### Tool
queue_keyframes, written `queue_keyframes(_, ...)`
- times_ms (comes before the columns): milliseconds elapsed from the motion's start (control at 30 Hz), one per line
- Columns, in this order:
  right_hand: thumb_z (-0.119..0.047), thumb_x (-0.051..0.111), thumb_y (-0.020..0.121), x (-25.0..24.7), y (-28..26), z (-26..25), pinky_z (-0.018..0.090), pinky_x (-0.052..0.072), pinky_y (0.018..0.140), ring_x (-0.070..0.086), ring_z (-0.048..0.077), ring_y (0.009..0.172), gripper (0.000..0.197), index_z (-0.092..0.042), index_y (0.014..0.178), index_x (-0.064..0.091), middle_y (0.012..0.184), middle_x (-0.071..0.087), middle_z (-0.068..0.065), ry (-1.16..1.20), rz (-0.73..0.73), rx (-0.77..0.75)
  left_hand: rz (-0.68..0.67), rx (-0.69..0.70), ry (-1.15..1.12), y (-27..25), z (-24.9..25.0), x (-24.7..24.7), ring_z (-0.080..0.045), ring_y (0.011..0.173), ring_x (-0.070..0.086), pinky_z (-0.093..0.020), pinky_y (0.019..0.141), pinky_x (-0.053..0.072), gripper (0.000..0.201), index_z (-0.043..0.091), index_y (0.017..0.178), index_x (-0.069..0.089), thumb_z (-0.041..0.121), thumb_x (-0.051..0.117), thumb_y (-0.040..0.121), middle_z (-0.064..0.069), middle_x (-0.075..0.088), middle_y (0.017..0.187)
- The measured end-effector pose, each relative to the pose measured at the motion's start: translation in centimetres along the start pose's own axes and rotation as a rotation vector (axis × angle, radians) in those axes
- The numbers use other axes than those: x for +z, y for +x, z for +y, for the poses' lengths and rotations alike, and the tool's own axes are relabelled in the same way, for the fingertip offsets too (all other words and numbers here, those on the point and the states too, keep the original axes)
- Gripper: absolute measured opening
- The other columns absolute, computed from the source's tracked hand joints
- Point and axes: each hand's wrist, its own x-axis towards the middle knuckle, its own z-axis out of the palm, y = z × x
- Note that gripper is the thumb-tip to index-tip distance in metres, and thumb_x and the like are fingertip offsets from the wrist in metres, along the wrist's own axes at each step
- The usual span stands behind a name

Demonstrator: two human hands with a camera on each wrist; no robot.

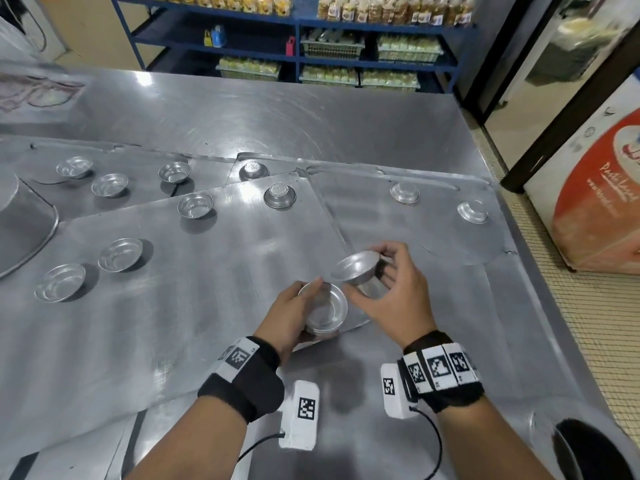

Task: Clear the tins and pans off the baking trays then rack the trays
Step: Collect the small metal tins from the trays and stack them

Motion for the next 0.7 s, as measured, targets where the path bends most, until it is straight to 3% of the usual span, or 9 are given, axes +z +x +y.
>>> queue_keyframes(133, -0.017, 0.092, 0.06, 0.8, -2.9, 0.1, 0.027, 0.057, 0.087, 0.068, 0.004, 0.101, 0.067, -0.022, 0.114, 0.052, 0.115, 0.067, -0.014, -0.018, -0.068, -0.051, -0.146, -0.011, -0.01, -0.2, 0.6, 0.2, -0.034, 0.102, 0.071, -0.055, 0.096, 0.056, 0.057, 0.014, 0.121, 0.071, 0.062, 0.048, 0.098, -0.018, 0.074, 0.114)
queue_keyframes(233, -0.018, 0.092, 0.061, 1.0, -3.7, 0.5, 0.031, 0.056, 0.09, 0.068, 0.006, 0.106, 0.067, -0.022, 0.115, 0.051, 0.122, 0.065, -0.016, 0.018, -0.096, -0.029, -0.176, -0.008, 0.003, -0.2, 0.7, 0.5, -0.028, 0.097, 0.072, -0.046, 0.089, 0.06, 0.057, 0.015, 0.122, 0.071, 0.061, 0.047, 0.099, -0.016, 0.075, 0.112)
queue_keyframes(300, -0.018, 0.091, 0.063, 1.1, -3.8, 0.7, 0.03, 0.055, 0.093, 0.066, 0.005, 0.11, 0.067, -0.022, 0.116, 0.051, 0.126, 0.063, -0.018, 0.029, -0.145, -0.012, -0.128, -0.01, 0.013, -0.2, 0.6, 0.6, -0.027, 0.091, 0.072, -0.039, 0.077, 0.061, 0.049, 0.011, 0.121, 0.067, 0.052, 0.059, 0.096, -0.016, 0.074, 0.111)
queue_keyframes(367, -0.018, 0.09, 0.064, 1.0, -3.7, 0.9, 0.03, 0.053, 0.097, 0.064, 0.004, 0.113, 0.068, -0.023, 0.118, 0.05, 0.129, 0.061, -0.02, 0.039, -0.193, 0.018, -0.09, -0.022, 0.034, 0.0, 0.4, 0.8, -0.027, 0.086, 0.071, -0.037, 0.073, 0.061, 0.038, 0.009, 0.118, 0.064, 0.036, 0.069, 0.093, -0.019, 0.072, 0.11)
queue_keyframes(467, -0.021, 0.088, 0.069, 0.8, -3.3, 1.3, 0.032, 0.049, 0.102, 0.06, 0.004, 0.119, 0.069, -0.025, 0.125, 0.049, 0.135, 0.057, -0.021, 0.049, -0.283, 0.063, -0.082, -0.022, 0.042, 0.4, 0.3, 0.9, -0.029, 0.087, 0.07, -0.035, 0.069, 0.06, 0.026, 0.007, 0.117, 0.062, 0.011, 0.066, 0.092, -0.024, 0.071, 0.106)
queue_keyframes(633, -0.016, 0.087, 0.071, 0.0, -1.4, 2.6, 0.028, 0.045, 0.105, 0.054, 0.002, 0.127, 0.083, -0.026, 0.141, 0.043, 0.14, 0.054, -0.018, 0.096, -0.481, 0.154, -0.057, 0.008, 0.046, 1.5, 0.1, 0.8, -0.032, 0.082, 0.067, -0.046, 0.077, 0.059, 0.024, 0.002, 0.119, 0.06, 0.001, 0.061, 0.095, -0.017, 0.069, 0.095)
queue_keyframes(700, -0.014, 0.087, 0.071, -0.9, 0.4, 3.5, 0.024, 0.047, 0.101, 0.054, -0.002, 0.125, 0.085, -0.029, 0.142, 0.044, 0.14, 0.052, -0.018, 0.093, -0.525, 0.226, -0.046, 0.009, 0.024, 1.9, 0.3, 0.9, -0.033, 0.078, 0.07, -0.046, 0.071, 0.063, 0.024, -0.001, 0.12, 0.059, 0.0, 0.061, 0.096, -0.018, 0.068, 0.096)
